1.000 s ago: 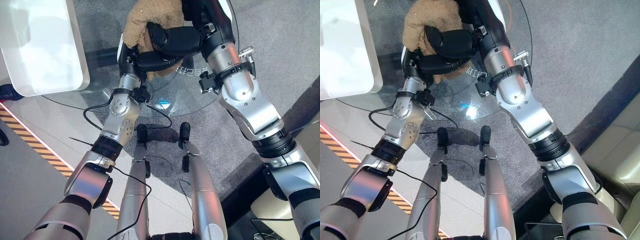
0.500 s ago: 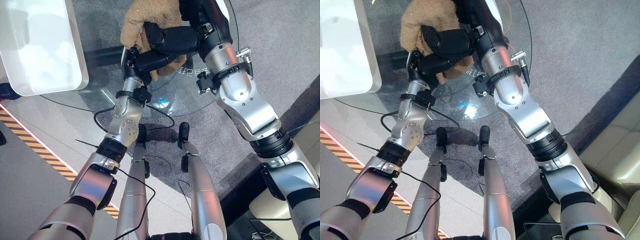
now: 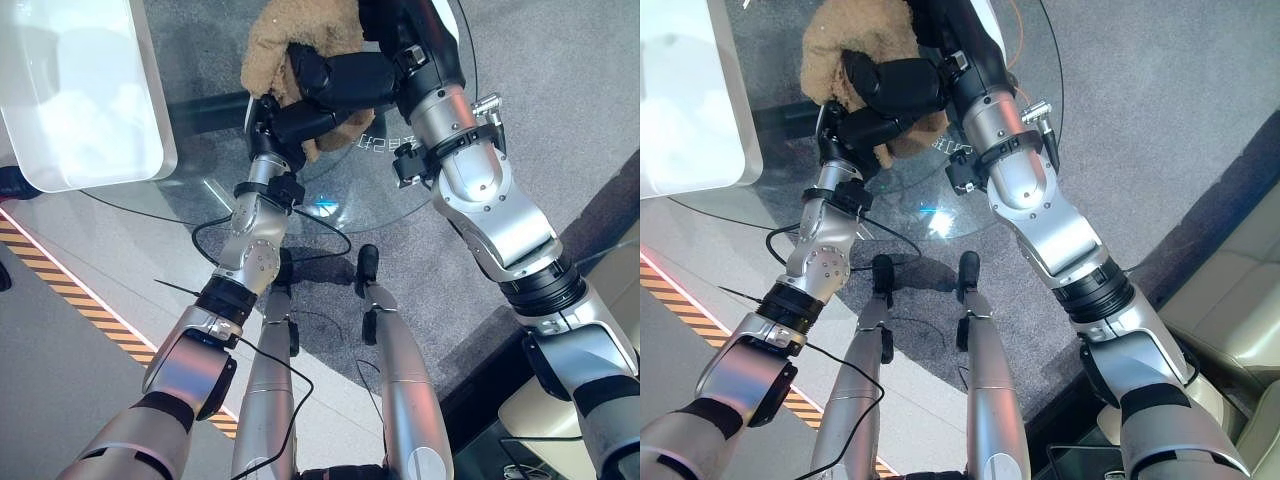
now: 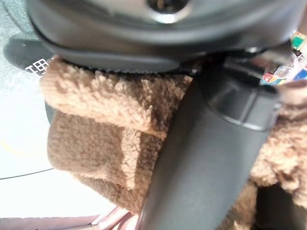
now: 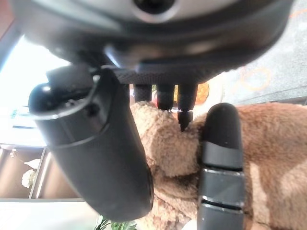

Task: Wipe the table with a cloth and put it in the basket.

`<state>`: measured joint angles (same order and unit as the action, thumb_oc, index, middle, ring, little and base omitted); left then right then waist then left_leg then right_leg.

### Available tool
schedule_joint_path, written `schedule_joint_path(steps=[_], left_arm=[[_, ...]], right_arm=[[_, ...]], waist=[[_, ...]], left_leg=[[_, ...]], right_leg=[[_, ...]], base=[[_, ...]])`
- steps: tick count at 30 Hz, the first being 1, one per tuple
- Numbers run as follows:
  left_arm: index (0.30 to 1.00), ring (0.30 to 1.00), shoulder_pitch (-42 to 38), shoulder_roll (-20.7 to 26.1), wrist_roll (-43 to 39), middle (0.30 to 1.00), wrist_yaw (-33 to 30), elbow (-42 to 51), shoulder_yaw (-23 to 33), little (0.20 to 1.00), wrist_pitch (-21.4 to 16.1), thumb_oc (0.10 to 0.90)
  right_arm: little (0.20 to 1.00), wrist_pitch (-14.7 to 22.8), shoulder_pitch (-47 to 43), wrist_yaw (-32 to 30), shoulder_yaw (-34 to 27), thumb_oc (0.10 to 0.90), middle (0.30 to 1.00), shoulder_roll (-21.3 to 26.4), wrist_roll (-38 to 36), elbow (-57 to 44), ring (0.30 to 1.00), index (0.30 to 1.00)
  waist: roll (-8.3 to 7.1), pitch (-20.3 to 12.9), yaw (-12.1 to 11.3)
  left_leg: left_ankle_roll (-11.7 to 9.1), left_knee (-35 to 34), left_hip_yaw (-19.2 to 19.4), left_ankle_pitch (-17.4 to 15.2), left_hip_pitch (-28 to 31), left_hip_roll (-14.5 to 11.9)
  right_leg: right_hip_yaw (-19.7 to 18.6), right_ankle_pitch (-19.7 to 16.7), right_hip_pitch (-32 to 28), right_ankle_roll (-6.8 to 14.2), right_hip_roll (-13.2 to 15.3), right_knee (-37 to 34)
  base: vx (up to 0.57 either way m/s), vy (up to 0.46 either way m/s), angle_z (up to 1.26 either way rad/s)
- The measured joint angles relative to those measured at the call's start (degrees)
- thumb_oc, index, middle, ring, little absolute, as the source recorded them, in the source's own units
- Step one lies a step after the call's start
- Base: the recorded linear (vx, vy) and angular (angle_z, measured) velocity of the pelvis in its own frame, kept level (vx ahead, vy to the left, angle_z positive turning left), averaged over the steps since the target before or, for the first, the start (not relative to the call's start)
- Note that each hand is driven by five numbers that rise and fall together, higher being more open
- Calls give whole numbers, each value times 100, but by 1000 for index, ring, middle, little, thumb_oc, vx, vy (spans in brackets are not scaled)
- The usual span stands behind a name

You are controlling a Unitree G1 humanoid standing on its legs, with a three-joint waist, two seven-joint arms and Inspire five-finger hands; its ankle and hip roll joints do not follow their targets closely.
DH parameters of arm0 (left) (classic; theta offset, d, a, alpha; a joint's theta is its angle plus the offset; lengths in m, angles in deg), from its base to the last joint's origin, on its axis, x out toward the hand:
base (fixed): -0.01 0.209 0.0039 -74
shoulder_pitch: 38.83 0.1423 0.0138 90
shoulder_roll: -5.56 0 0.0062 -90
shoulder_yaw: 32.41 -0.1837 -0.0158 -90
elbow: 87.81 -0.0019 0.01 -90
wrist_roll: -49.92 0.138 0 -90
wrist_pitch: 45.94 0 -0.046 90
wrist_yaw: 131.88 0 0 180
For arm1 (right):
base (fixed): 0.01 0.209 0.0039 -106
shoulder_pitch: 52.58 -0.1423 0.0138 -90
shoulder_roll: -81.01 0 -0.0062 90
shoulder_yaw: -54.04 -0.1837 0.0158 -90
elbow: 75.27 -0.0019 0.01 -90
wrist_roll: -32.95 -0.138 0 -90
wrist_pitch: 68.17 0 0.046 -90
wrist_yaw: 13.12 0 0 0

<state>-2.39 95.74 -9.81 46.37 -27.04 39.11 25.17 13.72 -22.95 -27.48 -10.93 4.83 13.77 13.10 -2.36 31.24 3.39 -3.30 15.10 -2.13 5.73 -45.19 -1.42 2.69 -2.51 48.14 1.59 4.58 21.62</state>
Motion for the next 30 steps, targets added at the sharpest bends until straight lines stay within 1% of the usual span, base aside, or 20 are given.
schedule_joint_path(steps=[30], left_arm=[[300,300,0,-13,-8,300,0,3,92,200,-4,100]], right_arm=[[900,2,-3,-52,0,800,900,-32,34,0,900,900]], waist=[[-4,0,15]], left_leg=[[0,5,2,0,14,-1]], right_leg=[[-1,-2,-12,0,3,2]], base=[[0,0,0]])
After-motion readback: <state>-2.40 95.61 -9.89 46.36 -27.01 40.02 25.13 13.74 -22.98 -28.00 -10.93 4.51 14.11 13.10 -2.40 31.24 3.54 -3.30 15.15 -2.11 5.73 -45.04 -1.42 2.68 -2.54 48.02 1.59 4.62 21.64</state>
